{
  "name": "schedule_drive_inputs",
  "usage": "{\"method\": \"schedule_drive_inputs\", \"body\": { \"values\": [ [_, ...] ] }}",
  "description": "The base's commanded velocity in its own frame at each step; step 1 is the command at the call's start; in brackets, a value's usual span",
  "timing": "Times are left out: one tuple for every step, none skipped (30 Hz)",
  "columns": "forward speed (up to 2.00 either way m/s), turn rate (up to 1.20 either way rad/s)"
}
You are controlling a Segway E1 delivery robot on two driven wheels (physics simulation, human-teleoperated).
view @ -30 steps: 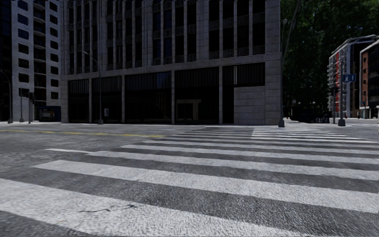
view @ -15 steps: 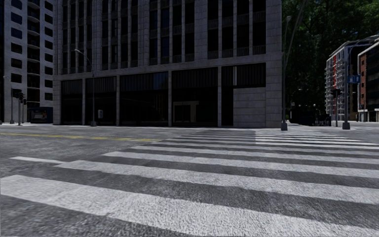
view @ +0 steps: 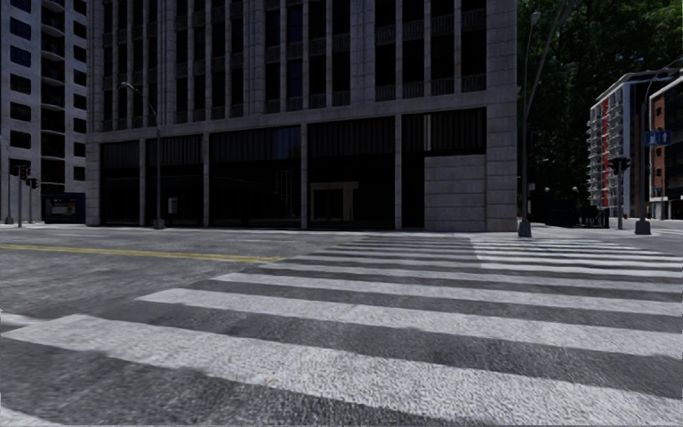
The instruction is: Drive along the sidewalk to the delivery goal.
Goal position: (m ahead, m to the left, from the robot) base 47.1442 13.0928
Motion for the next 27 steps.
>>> {"method": "schedule_drive_inputs", "body": {
  "values": [
    [1.96,-0.27],
    [1.96,-0.27],
    [1.96,-0.27],
    [1.96,-0.27],
    [1.96,-0.27],
    [1.96,-0.27],
    [1.96,-0.27],
    [1.96,-0.27],
    [1.96,-0.27],
    [1.96,-0.27],
    [1.96,-0.27],
    [1.96,-0.27],
    [1.96,-0.27],
    [1.96,-0.27],
    [1.96,-0.27],
    [1.96,-0.27],
    [1.96,-0.27],
    [1.96,-0.27],
    [1.96,-0.27],
    [1.96,-0.27],
    [1.96,-0.27],
    [1.96,-0.27],
    [1.96,-0.27],
    [1.96,-0.27],
    [1.96,-0.27],
    [1.96,-0.27],
    [1.96,-0.27]
  ]
}}
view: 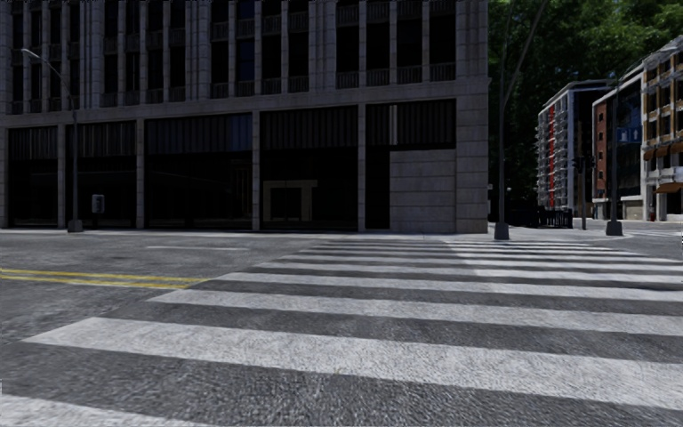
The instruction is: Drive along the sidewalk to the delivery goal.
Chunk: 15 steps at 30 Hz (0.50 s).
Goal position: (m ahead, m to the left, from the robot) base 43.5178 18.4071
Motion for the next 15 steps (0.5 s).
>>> {"method": "schedule_drive_inputs", "body": {
  "values": [
    [1.96,-0.27],
    [1.96,-0.27],
    [1.96,-0.27],
    [1.96,-0.27],
    [1.96,-0.27],
    [1.96,-0.27],
    [1.96,-0.27],
    [1.96,-0.27],
    [1.96,-0.27],
    [1.96,-0.27],
    [1.96,-0.27],
    [1.96,-0.27],
    [1.96,-0.27],
    [1.96,-0.27],
    [1.96,-0.27]
  ]
}}
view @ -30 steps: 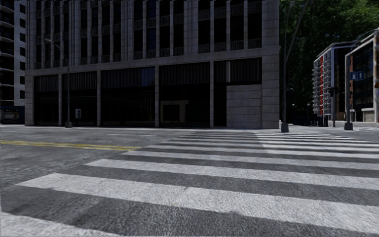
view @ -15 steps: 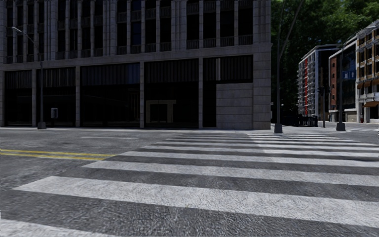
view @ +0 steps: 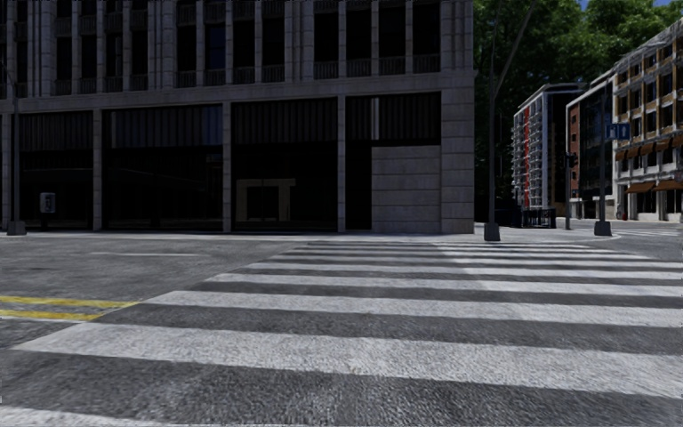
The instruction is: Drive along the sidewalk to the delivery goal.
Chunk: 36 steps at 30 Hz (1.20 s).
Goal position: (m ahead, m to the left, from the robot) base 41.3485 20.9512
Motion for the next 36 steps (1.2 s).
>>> {"method": "schedule_drive_inputs", "body": {
  "values": [
    [1.96,-0.27],
    [1.96,-0.27],
    [1.96,-0.27],
    [1.96,-0.27],
    [1.96,-0.24],
    [1.96,-0.03],
    [1.96,-0.03],
    [1.96,0.0],
    [1.96,0.0],
    [1.96,0.0],
    [1.96,0.0],
    [1.96,0.0],
    [1.96,0.0],
    [1.96,0.0],
    [1.96,0.0],
    [1.96,0.0],
    [1.96,0.0],
    [1.96,0.0],
    [1.96,0.0],
    [1.96,0.0],
    [1.96,0.0],
    [1.96,0.0],
    [1.96,0.0],
    [1.96,0.0],
    [1.96,0.0],
    [1.96,0.0],
    [1.96,0.0],
    [1.96,0.0],
    [1.96,0.0],
    [1.96,0.0],
    [1.96,0.0],
    [1.96,0.0],
    [1.96,0.0],
    [1.96,0.0],
    [1.96,0.0],
    [1.96,0.0]
  ]
}}
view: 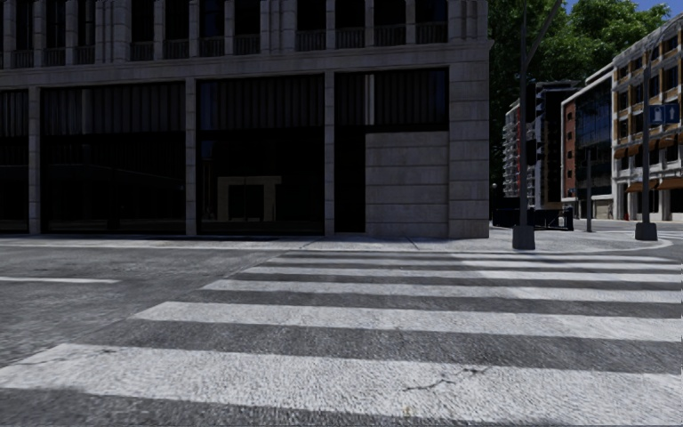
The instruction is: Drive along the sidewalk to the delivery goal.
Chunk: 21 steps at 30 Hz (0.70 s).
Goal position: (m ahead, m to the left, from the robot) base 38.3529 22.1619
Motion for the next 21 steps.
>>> {"method": "schedule_drive_inputs", "body": {
  "values": [
    [1.96,0.0],
    [1.96,0.0],
    [1.96,0.0],
    [1.96,-0.11],
    [1.96,-0.19],
    [1.96,-0.21],
    [1.96,-0.21],
    [1.96,-0.21],
    [1.96,-0.21],
    [1.96,-0.21],
    [1.96,-0.21],
    [1.96,-0.21],
    [1.96,-0.21],
    [1.96,-0.21],
    [1.96,-0.21],
    [1.96,-0.21],
    [1.96,-0.22],
    [1.96,-0.22],
    [1.96,-0.22],
    [1.96,-0.23],
    [1.96,-0.23]
  ]
}}
